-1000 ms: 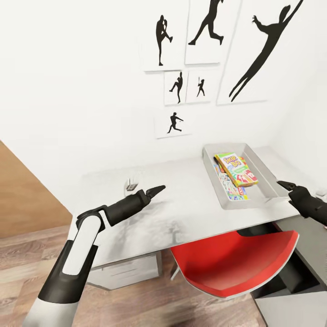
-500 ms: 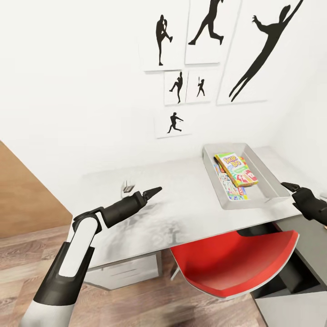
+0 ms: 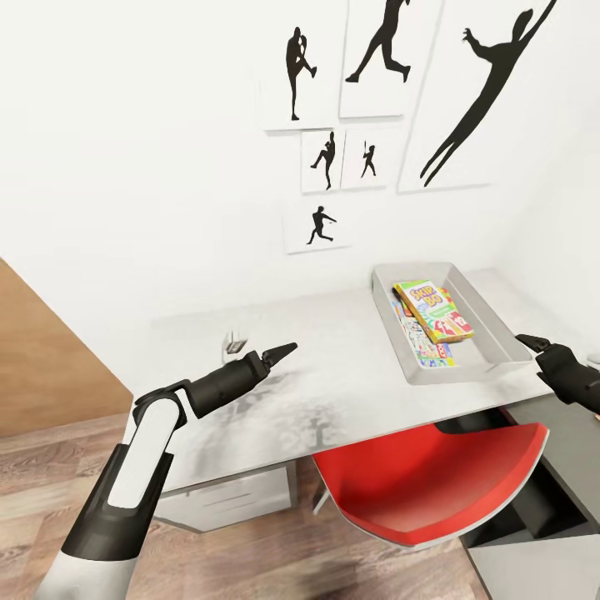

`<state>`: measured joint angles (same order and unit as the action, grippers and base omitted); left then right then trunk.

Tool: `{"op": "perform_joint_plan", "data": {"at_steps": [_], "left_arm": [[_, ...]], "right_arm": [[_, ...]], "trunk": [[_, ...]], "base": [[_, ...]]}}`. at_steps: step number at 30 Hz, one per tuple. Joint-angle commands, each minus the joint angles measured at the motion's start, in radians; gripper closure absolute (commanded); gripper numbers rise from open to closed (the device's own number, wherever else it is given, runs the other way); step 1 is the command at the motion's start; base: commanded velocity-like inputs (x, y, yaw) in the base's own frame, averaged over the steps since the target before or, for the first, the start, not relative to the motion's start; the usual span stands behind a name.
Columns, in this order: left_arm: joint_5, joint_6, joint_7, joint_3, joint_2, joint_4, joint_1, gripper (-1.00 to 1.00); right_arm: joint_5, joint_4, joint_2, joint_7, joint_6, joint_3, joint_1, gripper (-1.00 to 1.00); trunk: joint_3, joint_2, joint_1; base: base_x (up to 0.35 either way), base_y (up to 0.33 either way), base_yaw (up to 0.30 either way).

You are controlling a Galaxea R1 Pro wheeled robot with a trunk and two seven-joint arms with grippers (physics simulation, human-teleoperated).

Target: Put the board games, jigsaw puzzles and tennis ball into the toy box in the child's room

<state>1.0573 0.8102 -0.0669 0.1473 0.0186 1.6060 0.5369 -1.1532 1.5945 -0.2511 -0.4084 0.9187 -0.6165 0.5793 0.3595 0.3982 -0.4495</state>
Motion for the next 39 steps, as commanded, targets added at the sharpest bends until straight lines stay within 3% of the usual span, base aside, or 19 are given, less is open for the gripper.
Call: {"op": "perform_joint_plan", "data": {"at_steps": [1, 12, 17, 26, 32, 33, 39], "left_arm": [[-0.004, 0.004, -0.005, -0.001, 0.001, 0.0, 0.001, -1.0], [-0.004, 0.004, -0.002, 0.0, 0.001, 0.0, 0.001, -1.0], [0.019, 0.015, -0.029, 0.005, 0.005, 0.0, 0.022, -1.0], [0.03, 0.042, -0.079, 0.013, 0.009, 0.0, 0.055, -1.0], [0.036, 0.056, -0.092, 0.015, 0.016, 0.0, 0.063, -1.0], [0.036, 0.056, -0.092, 0.015, 0.016, 0.0, 0.063, -1.0], [0.039, 0.061, -0.093, 0.015, 0.027, 0.0, 0.067, -1.0]], "right_arm": [[-0.01, 0.001, 0.0, -0.01, 0.003, -0.001, 0.001, -1.0], [-0.011, 0.001, 0.0, -0.01, 0.003, 0.0, 0.001, -1.0], [-0.014, -0.009, -0.026, 0.016, 0.009, 0.022, -0.027, -1.0], [-0.015, -0.016, -0.076, 0.028, 0.02, 0.072, -0.078, -1.0], [-0.016, -0.018, -0.11, 0.027, 0.023, 0.084, -0.111, -1.0], [-0.016, -0.018, -0.111, 0.027, 0.023, 0.084, -0.154, -1.0], [-0.016, -0.019, -0.114, 0.014, 0.024, 0.088, -0.158, -1.0]], "trunk": [[0.002, 0.002, -0.001], [0.002, 0.002, -0.001], [0.001, 0.002, -0.001], [-0.001, 0.002, -0.001], [-0.004, 0.002, -0.001], [-0.004, 0.002, -0.001], [-0.007, 0.002, -0.001]], "base": [[0.0, 0.0, 0.0], [0.0, 0.0, -0.002], [0.0, 0.0, -0.101], [0.0, 0.0, -0.22], [0.0, 0.0, -0.266], [0.0, 0.0, -0.273], [0.0, 0.0, -0.278]]}}
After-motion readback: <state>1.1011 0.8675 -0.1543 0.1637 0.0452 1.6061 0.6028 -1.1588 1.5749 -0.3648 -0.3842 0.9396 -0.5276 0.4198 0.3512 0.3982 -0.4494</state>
